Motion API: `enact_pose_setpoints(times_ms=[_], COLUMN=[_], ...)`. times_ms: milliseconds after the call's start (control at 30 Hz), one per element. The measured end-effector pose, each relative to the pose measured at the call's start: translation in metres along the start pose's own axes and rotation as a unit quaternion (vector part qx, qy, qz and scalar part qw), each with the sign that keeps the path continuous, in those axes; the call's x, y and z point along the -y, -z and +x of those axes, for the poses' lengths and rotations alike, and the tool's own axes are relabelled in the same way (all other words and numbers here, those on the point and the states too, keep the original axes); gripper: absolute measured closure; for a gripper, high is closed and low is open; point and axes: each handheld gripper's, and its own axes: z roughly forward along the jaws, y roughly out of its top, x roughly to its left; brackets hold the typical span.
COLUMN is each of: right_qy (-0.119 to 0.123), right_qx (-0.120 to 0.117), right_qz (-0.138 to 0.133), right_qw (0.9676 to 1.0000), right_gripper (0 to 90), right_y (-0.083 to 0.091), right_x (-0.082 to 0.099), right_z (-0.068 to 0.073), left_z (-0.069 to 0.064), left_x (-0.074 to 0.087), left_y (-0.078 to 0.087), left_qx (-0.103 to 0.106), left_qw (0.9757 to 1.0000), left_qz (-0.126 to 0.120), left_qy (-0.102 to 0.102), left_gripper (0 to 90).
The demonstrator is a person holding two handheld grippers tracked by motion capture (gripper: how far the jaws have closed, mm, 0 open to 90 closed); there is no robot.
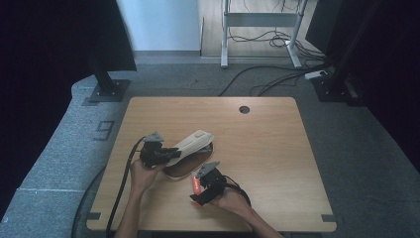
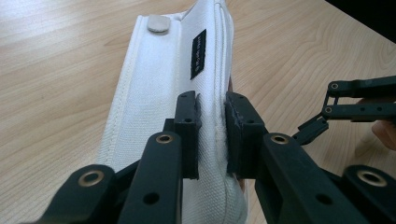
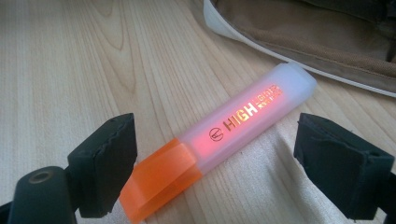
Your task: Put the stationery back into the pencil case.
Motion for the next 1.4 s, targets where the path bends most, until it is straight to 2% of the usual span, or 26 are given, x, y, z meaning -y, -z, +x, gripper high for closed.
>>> enact_pose_setpoints(times_ms=[333, 667, 967, 1167, 1400], right_qy=[0.010, 0.014, 0.018, 0.019, 0.009], right_qx=[0.011, 0.014, 0.034, 0.037, 0.039], right_qz=[0.010, 0.018, 0.033, 0.043, 0.058], right_qw=[0.9998, 0.9996, 0.9987, 0.9982, 0.9975], right_gripper=[18.6, 34.9, 47.3, 58.0, 65.2], right_y=[-0.003, 0.004, 0.015, 0.022, 0.026], right_x=[0.003, 0.009, 0.015, 0.018, 0.018], right_z=[0.002, -0.003, -0.009, -0.015, -0.022], left_z=[-0.001, -0.001, -0.001, -0.001, -0.001], left_x=[0.000, 0.000, 0.000, 0.000, 0.000], left_y=[-0.001, -0.001, -0.001, -0.001, -0.001], left_qx=[-0.001, 0.000, 0.000, 0.000, 0.001], left_qw=[1.0000, 1.0000, 1.0000, 1.0000, 1.0000], left_qz=[0.001, 0.000, 0.000, 0.001, 0.001], left_qy=[-0.001, -0.001, -0.001, -0.001, -0.002], left_gripper=[75.9, 75.9, 75.8, 75.7, 75.7])
